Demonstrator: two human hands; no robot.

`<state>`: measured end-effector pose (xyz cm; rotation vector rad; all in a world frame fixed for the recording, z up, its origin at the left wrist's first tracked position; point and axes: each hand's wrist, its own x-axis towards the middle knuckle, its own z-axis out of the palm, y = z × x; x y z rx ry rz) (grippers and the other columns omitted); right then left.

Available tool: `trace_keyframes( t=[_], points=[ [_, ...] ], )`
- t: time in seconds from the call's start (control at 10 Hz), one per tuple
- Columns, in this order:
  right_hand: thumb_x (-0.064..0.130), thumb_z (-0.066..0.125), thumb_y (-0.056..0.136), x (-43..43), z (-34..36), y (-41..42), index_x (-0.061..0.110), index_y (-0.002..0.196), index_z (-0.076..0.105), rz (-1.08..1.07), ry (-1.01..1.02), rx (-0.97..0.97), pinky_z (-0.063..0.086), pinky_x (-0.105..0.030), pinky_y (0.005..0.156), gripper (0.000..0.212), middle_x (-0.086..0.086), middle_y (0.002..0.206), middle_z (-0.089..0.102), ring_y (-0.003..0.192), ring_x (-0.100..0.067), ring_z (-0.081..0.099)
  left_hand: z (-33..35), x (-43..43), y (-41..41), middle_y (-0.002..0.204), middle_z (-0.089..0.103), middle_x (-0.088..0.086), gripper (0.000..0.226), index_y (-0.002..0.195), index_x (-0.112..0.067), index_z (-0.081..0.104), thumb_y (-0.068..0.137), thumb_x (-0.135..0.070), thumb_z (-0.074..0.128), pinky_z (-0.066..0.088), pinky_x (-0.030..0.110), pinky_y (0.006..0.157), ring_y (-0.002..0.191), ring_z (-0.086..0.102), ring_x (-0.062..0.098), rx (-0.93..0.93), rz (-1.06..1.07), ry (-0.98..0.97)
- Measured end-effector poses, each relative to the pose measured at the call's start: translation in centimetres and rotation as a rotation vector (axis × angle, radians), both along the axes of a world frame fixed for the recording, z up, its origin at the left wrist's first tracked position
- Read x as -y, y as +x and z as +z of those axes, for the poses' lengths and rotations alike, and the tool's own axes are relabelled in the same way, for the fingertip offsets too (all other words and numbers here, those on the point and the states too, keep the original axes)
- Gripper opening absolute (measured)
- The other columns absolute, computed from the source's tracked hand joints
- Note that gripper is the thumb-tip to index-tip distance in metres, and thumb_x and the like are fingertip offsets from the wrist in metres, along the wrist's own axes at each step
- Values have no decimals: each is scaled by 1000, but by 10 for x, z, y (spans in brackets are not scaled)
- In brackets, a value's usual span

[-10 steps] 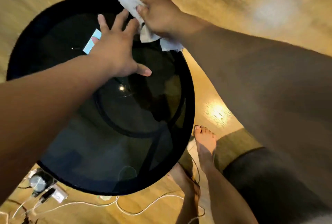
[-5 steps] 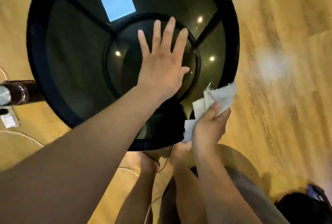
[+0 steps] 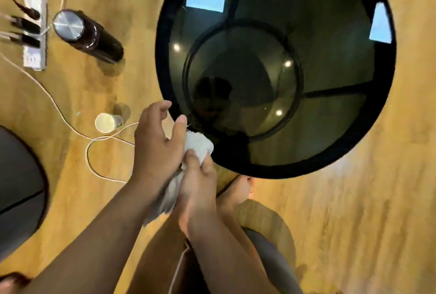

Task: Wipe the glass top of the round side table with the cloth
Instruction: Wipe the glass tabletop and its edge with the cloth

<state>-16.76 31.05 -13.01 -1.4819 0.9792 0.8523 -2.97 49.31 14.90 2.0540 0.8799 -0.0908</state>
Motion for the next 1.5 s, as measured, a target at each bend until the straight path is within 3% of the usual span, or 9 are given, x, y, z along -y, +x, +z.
trace_keyframes(
  t=[0.1,0.4,0.5,0.7,1.0,1.1,1.2,1.4,1.5],
  points=[
    [37,53,98,-110,316,146,28,114,63,502,75,390,58,-36,81,21,7,103,71,93,-8,68,-7,-25,-15,117,65,-1,19,115,-20,60,97,-26,55,48,31,90,105,60,14,-4,280,-157],
    [35,55,92,-184,309,283,17,119,67,1681,-261,1207,48,-39,86,35,-5,111,68,104,-24,60,-29,-30,-64,66,62,-2,35,68,-25,55,102,-29,47,42,15,56,66,60,16,-94,417,-320],
    [56,36,90,-216,272,310,22,115,68,2468,-704,1150,32,-60,104,53,-7,126,63,122,-36,49,-31,-25,-70,54,58,11,58,58,-14,58,102,-48,40,47,34,59,55,59,25,-109,539,-384],
    [57,28,95,-195,261,271,19,108,73,2841,-772,1196,21,-56,115,61,-11,117,66,125,-38,46,-37,-16,-62,76,69,11,39,74,-18,66,102,-36,46,46,35,63,63,58,18,26,777,-607],
    [27,59,92,-32,292,178,18,112,72,3629,-33,461,-13,-53,115,26,-7,134,59,144,-37,24,-41,-23,-44,80,65,-6,20,90,-23,65,100,-27,49,43,22,67,77,59,11,54,664,-497],
    [28,59,91,-41,291,203,23,106,74,3738,195,635,-8,-51,118,22,-7,130,62,141,-36,32,-44,-14,-38,86,64,-7,18,96,-22,66,100,-26,49,39,15,64,78,57,6,50,611,-480],
    [43,46,94,-90,263,230,22,100,76,3354,116,1376,16,-56,117,38,-10,114,68,125,-38,49,-48,-10,-37,81,63,-6,21,92,-21,66,101,-26,48,39,16,60,75,57,5,75,603,-443],
    [48,31,98,-194,240,319,13,109,69,2184,-878,1371,35,-45,106,53,-14,124,62,126,-39,48,-44,-12,-28,82,67,-7,20,91,-18,64,100,-29,50,45,24,70,77,61,10,121,675,-389],
    [37,51,91,-123,233,243,16,96,76,2002,-462,1473,32,-43,106,33,-6,115,69,123,-37,51,-34,-18,-16,76,63,-15,13,90,-20,63,96,-24,54,45,20,73,73,58,1,188,631,-319]
  ],
)
